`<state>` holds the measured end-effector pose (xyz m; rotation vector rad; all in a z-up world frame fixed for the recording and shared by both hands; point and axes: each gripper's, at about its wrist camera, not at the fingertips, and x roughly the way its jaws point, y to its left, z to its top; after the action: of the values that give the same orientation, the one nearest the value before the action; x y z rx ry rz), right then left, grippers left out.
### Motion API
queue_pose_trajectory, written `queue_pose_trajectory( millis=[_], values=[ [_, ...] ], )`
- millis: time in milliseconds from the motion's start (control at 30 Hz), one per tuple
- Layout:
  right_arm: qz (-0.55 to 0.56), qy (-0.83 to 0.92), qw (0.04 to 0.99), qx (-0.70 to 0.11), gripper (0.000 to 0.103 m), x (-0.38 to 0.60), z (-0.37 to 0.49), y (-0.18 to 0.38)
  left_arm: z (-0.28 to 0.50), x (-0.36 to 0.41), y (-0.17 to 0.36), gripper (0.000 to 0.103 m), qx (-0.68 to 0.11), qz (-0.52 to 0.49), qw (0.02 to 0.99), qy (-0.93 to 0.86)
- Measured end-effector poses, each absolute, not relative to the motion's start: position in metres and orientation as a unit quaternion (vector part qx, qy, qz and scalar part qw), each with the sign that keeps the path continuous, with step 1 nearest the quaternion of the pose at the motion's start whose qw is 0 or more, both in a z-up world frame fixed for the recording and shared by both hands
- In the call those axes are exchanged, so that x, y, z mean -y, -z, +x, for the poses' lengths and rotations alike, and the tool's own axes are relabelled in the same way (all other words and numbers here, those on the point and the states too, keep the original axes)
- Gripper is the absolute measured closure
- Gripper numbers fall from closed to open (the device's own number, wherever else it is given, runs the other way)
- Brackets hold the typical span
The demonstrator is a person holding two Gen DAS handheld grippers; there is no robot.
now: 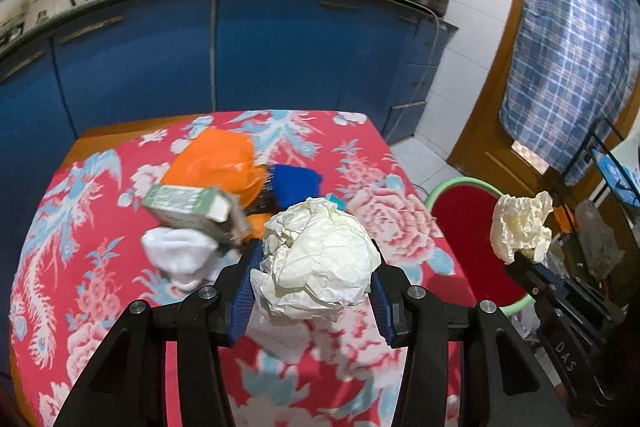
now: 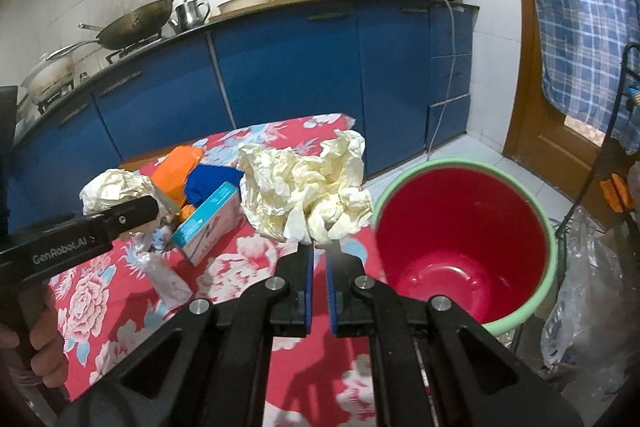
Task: Collect trash
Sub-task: 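Carry both held tissues over the red bucket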
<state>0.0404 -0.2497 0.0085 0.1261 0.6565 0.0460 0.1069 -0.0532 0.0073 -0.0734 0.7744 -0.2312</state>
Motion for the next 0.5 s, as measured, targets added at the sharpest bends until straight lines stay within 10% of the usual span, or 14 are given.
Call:
queue_pose_trajectory(
  millis=[500],
  values=[
    [0.101, 0.026, 0.943, -0.315, 0.095, 0.326, 0.041, 0.001, 0.134, 0.144, -0.001, 0.052, -0.383, 0.027, 0.909, 0.159]
  ],
)
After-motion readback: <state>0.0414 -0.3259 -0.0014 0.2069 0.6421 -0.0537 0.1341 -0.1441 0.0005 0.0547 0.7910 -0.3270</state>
